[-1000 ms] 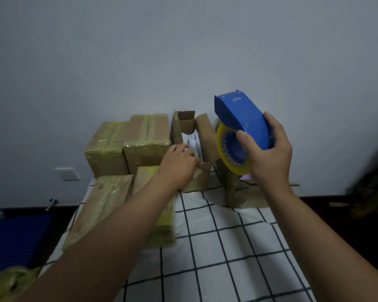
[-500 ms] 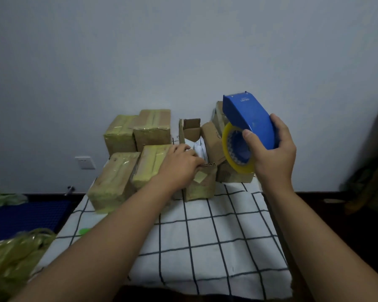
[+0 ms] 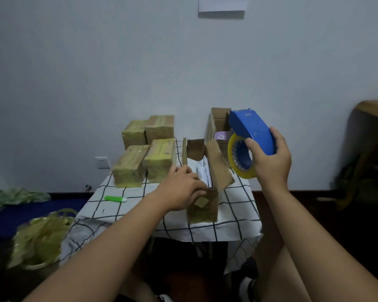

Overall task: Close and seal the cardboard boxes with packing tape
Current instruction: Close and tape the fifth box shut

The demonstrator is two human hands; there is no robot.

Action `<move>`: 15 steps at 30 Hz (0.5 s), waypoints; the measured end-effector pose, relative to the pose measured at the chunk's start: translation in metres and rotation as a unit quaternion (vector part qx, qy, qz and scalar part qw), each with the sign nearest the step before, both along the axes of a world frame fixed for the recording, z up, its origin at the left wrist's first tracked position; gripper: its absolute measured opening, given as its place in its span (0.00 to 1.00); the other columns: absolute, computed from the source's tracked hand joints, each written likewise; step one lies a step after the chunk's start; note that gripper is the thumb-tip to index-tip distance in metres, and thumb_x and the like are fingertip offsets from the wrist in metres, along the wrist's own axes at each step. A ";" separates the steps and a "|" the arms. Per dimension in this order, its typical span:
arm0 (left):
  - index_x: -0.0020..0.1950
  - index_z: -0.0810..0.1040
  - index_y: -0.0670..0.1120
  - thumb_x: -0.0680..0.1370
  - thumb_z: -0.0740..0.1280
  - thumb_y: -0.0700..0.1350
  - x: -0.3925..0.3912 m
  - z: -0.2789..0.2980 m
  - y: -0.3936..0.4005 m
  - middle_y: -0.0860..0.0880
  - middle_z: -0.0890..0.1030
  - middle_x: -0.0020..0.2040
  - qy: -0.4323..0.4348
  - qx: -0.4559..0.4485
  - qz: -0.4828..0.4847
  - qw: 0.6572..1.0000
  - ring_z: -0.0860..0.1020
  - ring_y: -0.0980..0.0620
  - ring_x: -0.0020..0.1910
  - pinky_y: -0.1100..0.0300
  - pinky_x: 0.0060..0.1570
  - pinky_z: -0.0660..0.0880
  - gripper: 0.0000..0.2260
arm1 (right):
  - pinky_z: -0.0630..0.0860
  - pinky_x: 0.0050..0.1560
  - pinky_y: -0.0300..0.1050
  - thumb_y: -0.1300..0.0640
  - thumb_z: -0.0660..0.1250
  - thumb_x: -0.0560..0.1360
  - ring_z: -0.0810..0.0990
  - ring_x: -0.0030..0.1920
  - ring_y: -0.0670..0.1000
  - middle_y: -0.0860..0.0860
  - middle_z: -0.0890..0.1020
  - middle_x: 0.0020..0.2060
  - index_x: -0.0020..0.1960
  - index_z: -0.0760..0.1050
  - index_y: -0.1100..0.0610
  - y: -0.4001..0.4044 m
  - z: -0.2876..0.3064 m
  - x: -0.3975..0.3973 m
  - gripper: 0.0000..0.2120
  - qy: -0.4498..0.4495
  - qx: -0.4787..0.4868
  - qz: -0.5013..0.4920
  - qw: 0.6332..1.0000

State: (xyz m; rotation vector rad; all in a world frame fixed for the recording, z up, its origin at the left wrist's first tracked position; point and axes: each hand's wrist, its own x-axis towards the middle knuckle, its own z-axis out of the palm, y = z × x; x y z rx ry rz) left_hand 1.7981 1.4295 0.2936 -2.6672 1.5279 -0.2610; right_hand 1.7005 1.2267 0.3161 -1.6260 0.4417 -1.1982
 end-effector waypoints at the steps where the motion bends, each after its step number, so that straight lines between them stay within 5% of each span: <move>1: 0.69 0.73 0.58 0.83 0.52 0.58 -0.003 0.000 0.003 0.56 0.77 0.62 0.011 0.003 0.004 1.000 0.65 0.49 0.62 0.51 0.57 0.58 0.18 | 0.77 0.64 0.52 0.47 0.75 0.72 0.75 0.64 0.48 0.47 0.75 0.66 0.72 0.70 0.51 0.001 -0.001 -0.002 0.32 0.000 0.002 0.001 1.000; 7: 0.76 0.62 0.55 0.83 0.50 0.51 0.005 0.010 0.005 0.51 0.72 0.69 0.055 -0.019 0.053 0.997 0.64 0.48 0.65 0.50 0.60 0.60 0.20 | 0.76 0.64 0.53 0.47 0.76 0.71 0.74 0.64 0.48 0.46 0.75 0.65 0.71 0.70 0.50 -0.003 -0.005 0.003 0.31 0.013 0.005 0.003 1.000; 15: 0.78 0.57 0.54 0.76 0.65 0.59 0.035 0.008 -0.018 0.49 0.67 0.73 0.018 -0.003 0.111 0.994 0.65 0.47 0.69 0.50 0.66 0.64 0.33 | 0.78 0.63 0.51 0.47 0.75 0.72 0.74 0.63 0.48 0.47 0.75 0.65 0.72 0.70 0.50 -0.013 -0.021 0.014 0.31 0.031 -0.009 -0.002 0.999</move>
